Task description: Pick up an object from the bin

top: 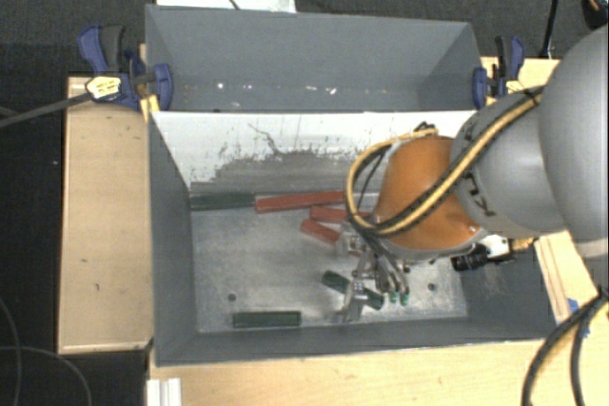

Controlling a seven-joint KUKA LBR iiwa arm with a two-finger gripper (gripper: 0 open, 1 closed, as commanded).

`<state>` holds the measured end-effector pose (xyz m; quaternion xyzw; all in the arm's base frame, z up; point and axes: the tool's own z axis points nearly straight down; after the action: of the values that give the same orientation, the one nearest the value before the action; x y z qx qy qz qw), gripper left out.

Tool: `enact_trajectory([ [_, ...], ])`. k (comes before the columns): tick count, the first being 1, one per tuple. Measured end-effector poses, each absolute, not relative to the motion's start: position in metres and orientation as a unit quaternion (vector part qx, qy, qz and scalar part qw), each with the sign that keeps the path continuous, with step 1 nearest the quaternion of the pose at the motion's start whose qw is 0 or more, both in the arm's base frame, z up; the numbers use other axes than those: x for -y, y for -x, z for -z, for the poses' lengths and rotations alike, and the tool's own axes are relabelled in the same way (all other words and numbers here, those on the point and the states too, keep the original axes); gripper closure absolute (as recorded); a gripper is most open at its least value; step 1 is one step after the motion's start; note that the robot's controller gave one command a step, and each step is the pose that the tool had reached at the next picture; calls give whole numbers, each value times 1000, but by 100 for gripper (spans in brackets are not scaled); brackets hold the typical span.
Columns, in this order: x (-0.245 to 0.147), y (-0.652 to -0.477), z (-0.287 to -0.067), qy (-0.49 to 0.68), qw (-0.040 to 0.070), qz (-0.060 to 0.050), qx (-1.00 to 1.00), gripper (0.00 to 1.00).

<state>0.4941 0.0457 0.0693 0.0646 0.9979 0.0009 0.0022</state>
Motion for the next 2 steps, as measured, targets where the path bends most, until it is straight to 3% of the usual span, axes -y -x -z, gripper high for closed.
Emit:
enact_trajectory([
  [1,-46,-495,-69,-66,3,-1,-998,0],
  [2,-46,-495,-70,-67,3,-1,-998,100],
])
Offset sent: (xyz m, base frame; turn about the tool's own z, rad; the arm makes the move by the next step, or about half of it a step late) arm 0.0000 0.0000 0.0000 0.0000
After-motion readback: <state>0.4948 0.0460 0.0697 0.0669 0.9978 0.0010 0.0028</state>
